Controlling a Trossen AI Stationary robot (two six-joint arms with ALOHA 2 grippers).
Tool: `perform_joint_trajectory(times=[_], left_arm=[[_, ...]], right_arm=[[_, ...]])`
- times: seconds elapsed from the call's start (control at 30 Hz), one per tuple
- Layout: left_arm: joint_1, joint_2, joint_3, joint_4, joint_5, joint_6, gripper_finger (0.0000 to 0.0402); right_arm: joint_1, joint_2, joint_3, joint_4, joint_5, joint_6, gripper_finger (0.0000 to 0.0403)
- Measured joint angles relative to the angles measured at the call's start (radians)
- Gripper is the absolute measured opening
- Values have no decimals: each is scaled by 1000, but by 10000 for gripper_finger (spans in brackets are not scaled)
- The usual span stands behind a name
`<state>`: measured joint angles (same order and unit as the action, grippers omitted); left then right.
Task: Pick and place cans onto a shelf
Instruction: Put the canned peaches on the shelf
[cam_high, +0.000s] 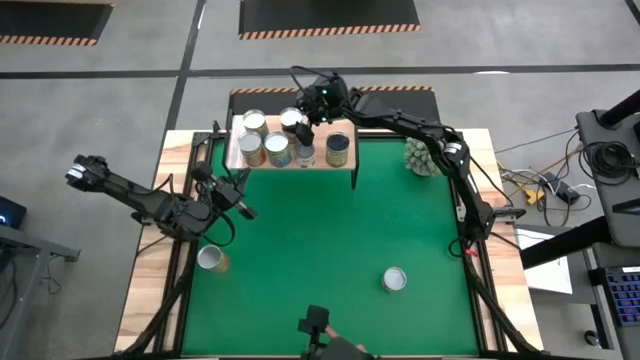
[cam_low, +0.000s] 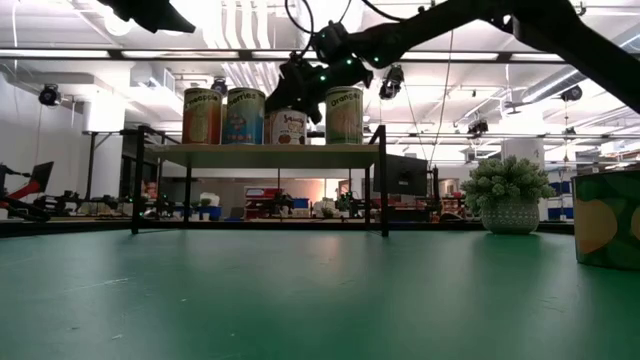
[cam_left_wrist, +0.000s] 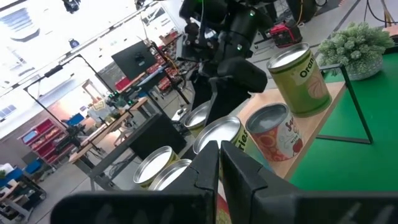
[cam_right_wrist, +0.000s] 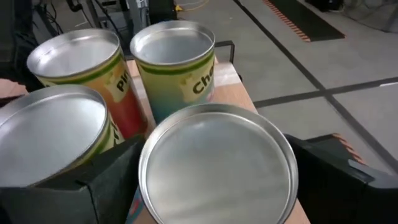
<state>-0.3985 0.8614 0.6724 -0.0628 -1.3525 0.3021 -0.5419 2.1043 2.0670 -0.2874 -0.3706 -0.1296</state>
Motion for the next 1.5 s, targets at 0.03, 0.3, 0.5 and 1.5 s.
perform_joint_trajectory(times=[0.03, 0.3, 0.5, 1.5], left_arm=[[0, 0, 0, 0, 0, 0, 0], [0, 0, 0, 0, 0, 0, 0], [0, 0, 0, 1, 0, 0, 0], [0, 0, 0, -6, 2, -1, 0]], right_arm=[[0, -1, 0, 1, 0, 6, 353], [0, -30, 88, -86, 0, 15, 354], [0, -47, 201, -268, 5, -7, 342], [36, -46, 75, -237, 187, -72, 9]])
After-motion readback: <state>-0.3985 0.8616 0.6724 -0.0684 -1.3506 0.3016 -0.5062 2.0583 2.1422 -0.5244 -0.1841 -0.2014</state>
